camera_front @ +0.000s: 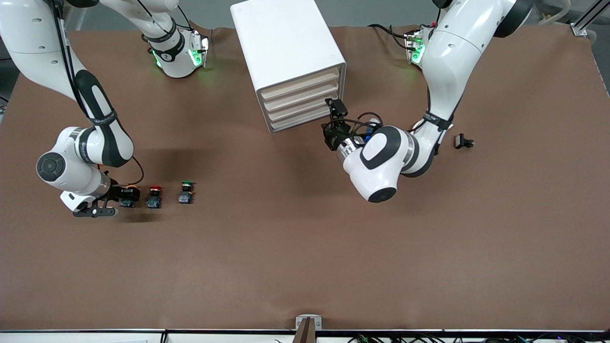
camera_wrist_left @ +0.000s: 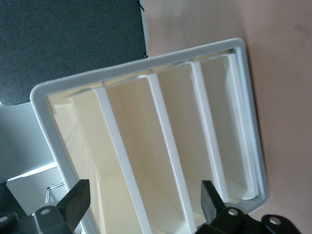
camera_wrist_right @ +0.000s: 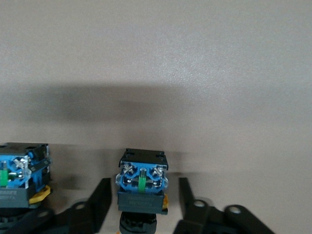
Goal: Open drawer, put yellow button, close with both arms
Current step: 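Grasp the yellow button with the right gripper while the left gripper grips the drawer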
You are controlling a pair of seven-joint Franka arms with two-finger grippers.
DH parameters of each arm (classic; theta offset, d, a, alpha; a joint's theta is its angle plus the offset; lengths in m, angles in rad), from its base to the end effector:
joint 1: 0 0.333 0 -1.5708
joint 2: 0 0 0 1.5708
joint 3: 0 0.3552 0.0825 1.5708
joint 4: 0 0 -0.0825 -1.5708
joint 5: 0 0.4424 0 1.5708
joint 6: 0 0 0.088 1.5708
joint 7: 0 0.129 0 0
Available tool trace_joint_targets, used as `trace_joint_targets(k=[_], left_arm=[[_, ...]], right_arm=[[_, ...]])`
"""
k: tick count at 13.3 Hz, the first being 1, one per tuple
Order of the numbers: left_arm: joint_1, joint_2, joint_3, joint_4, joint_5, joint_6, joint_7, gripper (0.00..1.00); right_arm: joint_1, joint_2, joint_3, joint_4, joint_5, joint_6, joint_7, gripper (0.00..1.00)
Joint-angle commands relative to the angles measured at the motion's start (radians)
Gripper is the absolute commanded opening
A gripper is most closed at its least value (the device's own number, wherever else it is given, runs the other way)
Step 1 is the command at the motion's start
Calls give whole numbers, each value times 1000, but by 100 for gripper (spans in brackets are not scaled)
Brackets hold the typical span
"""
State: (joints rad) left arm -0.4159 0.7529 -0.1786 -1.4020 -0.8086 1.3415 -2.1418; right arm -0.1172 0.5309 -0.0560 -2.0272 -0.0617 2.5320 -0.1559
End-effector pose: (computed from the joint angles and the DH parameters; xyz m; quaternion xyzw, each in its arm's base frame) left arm 0.5468 -0.4669 0.2647 -0.5405 -0.6193 0.5087 0.2561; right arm 0.6385 -0.1122 0.1431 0.9992 0.0205 -0.0179 0.0290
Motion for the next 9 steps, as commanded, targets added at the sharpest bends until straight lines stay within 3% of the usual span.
trace_joint_targets(k=[1,4,9], left_arm=[[-35,19,8,15,-24,-13,-38,100],[-70,45,8,17,-26,-12,-41,100],[-107,49,8,15,-46,-10,-62,100]], right_arm=[[-13,-6,13,-11,-3,8,1,34],[-7,-8,13,4,-3,5,-11,19],[-4,-15,16,30,-3,-2,-10,18]])
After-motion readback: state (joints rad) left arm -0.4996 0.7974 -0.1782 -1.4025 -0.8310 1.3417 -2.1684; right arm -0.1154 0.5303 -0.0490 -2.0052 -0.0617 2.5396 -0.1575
